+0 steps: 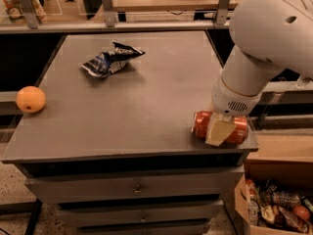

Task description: Place coke can upright

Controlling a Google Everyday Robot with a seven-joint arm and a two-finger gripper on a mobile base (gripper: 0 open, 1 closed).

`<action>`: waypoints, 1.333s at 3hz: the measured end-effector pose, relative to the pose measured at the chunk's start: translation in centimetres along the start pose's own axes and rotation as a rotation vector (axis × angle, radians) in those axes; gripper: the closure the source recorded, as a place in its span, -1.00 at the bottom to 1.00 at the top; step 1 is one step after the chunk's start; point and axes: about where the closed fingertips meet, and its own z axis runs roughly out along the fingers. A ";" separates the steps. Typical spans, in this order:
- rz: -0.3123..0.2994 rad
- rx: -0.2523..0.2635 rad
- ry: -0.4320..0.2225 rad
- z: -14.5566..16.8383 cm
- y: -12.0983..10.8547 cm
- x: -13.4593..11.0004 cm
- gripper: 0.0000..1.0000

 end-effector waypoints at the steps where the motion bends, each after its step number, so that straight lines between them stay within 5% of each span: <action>1: -0.001 0.001 0.001 0.0 0.0 0.0 0.55; 3: -0.009 0.006 -0.062 -1.2 -0.2 -0.4 1.00; 4: -0.053 0.034 -0.129 -4.1 -0.5 -1.9 1.00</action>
Offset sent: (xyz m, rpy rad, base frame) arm -0.0003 0.0004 -0.0001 -0.0009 -0.0006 0.0007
